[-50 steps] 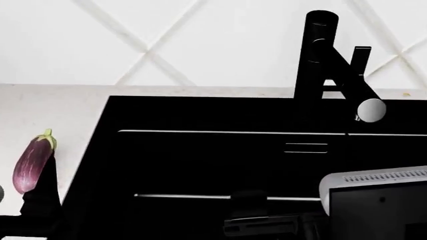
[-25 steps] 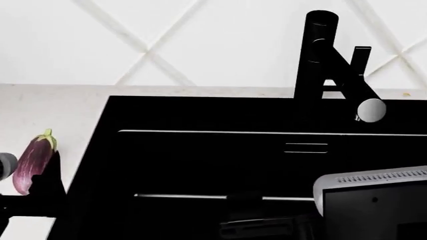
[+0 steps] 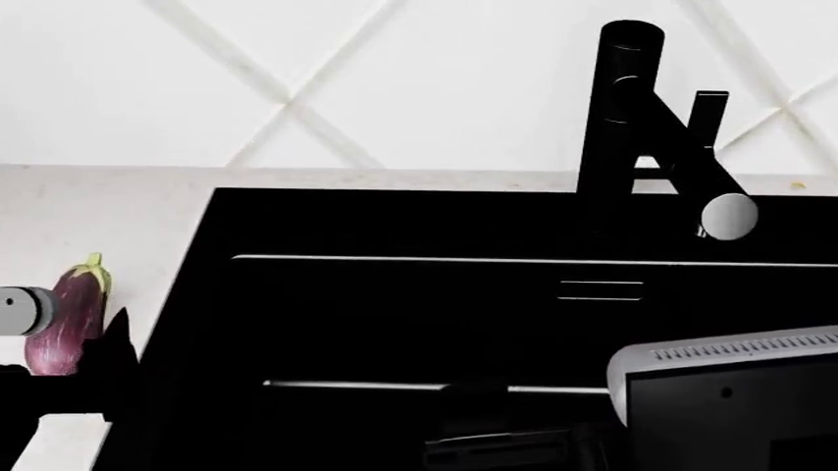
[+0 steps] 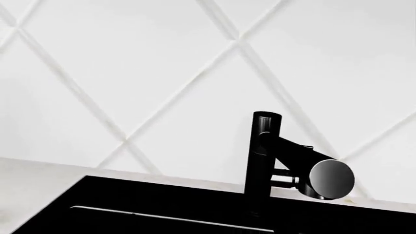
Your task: There is a mixed pile of frozen fruits and vegetables on the counter. Locate all the frozen vegetables and place the items in a bowl on the counter. Take all the frozen fruits and defrost them in a running sink.
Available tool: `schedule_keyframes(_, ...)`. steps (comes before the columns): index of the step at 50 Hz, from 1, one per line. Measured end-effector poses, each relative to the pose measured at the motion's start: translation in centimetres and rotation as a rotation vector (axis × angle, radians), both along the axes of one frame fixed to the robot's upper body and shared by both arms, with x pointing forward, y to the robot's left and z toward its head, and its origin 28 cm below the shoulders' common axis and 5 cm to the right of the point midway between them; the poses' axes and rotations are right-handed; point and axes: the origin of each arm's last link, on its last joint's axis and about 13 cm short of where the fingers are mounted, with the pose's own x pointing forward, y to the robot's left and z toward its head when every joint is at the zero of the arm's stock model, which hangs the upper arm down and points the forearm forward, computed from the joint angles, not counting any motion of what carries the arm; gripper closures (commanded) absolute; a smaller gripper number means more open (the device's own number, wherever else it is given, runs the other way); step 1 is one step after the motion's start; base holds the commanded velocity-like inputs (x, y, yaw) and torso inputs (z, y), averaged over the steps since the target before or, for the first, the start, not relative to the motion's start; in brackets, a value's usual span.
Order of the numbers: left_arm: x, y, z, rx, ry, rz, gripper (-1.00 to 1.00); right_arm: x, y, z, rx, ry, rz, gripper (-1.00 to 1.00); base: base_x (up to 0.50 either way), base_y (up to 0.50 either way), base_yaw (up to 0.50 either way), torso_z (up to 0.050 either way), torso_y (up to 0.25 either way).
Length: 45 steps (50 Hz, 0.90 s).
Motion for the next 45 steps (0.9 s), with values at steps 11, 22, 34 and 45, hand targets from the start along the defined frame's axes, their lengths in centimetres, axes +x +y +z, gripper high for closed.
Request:
schedule_keyframes(11,0.7,0.5,-1.0,0.012,0.038,0.020,-1.00,0.0,0.0,0.0,0.000,0.002,-0.001,-1.00,0.00,0.00,0.00,0.000,0.000)
schedule_keyframes(22,1.9,1.3,-2.4,0.016,0.089,0.049,-1.00,0.1,0.0,-0.2,0.002,0.007,0.001,-1.00,0.00,0.00,0.00,0.000,0.000)
schedule_keyframes(34,3.5,2.0,-3.4,0.026,0.136,0.067,-1.00,0.1,0.0,-0.3,0.003,0.011,0.005,-1.00,0.00,0.00,0.00,0.000,0.000)
schedule_keyframes(45,4.3,2.5,-4.2,0.032,0.170,0.082,-1.00,0.1,0.1,-0.3,0.001,0.014,0.007,-1.00,0.00,0.00,0.00,0.000,0.000)
